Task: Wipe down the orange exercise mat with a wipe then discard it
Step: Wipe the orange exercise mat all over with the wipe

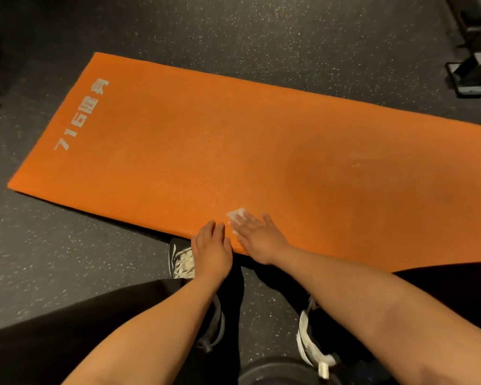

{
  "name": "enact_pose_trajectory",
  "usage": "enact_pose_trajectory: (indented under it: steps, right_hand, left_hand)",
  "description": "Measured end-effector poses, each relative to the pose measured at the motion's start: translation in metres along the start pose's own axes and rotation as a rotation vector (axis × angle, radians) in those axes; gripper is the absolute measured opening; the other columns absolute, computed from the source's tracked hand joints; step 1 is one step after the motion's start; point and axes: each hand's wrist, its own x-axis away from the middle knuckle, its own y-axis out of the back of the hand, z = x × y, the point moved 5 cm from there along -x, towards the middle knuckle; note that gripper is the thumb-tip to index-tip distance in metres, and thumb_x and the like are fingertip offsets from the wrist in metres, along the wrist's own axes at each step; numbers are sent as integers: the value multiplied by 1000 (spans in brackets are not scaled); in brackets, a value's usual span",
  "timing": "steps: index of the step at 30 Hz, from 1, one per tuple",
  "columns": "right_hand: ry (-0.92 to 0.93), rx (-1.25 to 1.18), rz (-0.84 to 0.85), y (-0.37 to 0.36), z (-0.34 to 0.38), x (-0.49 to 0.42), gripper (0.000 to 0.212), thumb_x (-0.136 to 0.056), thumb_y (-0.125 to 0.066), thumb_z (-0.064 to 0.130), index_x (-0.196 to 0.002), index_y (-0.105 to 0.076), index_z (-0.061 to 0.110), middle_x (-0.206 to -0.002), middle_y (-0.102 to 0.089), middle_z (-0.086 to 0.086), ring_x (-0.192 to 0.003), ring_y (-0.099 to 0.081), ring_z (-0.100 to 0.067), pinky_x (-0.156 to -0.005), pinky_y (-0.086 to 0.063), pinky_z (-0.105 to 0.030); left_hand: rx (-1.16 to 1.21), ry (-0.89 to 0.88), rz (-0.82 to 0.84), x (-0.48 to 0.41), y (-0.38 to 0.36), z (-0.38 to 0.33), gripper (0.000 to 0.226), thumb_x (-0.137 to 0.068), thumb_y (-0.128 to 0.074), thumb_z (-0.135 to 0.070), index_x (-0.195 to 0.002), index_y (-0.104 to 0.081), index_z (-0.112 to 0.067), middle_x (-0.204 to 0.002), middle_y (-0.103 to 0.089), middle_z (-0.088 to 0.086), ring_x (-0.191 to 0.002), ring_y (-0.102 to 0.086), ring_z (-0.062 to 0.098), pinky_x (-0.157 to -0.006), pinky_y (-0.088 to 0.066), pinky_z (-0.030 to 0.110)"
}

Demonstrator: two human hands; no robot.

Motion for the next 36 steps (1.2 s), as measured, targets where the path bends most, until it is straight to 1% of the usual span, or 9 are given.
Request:
enact_pose_trajectory:
  steps: [4,10,15,19,21,25,29,32,36]
  right_hand:
    - [-294,-53,-33,-3,-9,6,55,-111,-18,35,-163,-3,27,-170,8,7,-156,11,-17,-124,5,-55]
    - [-99,-92,-21,-14,30,12,53,-111,-20,35,-163,-8,30,-170,3,10,-156,9,-13,-124,5,-55]
    - [-389,-110,-96,-12,4,26,56,-110,-23,31,-163,-7,25,-170,6,5,-156,10,-18,-123,3,-58]
    - [-199,-138,-44,-22,35,27,56,-110,-25,32,-163,-9,24,-170,6,6,-156,10,-16,-124,4,-54]
    - [-152,-93,-30,-18,27,29,56,-110,-26,29,-163,-8,29,-170,4,7,-156,10,-15,-124,6,-56]
    - [-327,-131,-21,-11,0,34,55,-110,-20,40,-162,-5,33,-170,8,8,-156,13,-19,-122,8,-59]
    - [-237,-176,-17,-15,12,32,55,-110,-25,30,-163,-9,31,-170,3,8,-156,11,-17,-122,6,-60]
    - [-266,-208,-86,-7,1,37,52,-111,-26,27,-162,-17,29,-170,-3,6,-156,7,-18,-125,2,-53]
    - [-307,-186,-130,-9,-6,47,55,-110,-30,28,-162,-16,25,-171,4,0,-156,6,-23,-125,0,-49]
  left_hand:
    - [5,58,17,9,3,-4,50,-104,-41,-35,-153,-36,-24,-164,-21,7,-148,-16,28,-117,-17,44]
    - [39,15,95,13,4,-4,51,-104,-41,-34,-154,-34,-26,-165,-16,9,-150,-9,29,-120,-15,45]
    - [-4,16,98,19,4,-10,49,-104,-43,-33,-152,-36,-30,-166,-15,7,-148,-12,32,-118,-19,47]
    - [33,39,153,29,1,-14,50,-104,-41,-37,-153,-32,-33,-167,-9,2,-139,-22,33,-113,-23,47]
    - [153,34,190,28,1,-13,51,-104,-44,-34,-154,-33,-29,-167,-6,1,-144,-26,32,-114,-27,43]
    - [325,37,258,27,3,-20,53,-105,-49,-27,-155,-34,-21,-168,4,2,-149,-25,24,-114,-28,32]
    - [451,48,309,33,2,-36,52,-106,-47,-23,-156,-34,-19,-168,7,3,-152,-20,20,-113,-23,23]
    - [472,55,345,29,0,-43,51,-105,-44,-13,-155,-35,-17,-168,6,2,-150,-25,20,-107,-24,19]
    - [478,88,321,22,-11,-43,50,-103,-44,-8,-152,-39,-17,-168,3,-4,-148,-30,23,-119,-30,34]
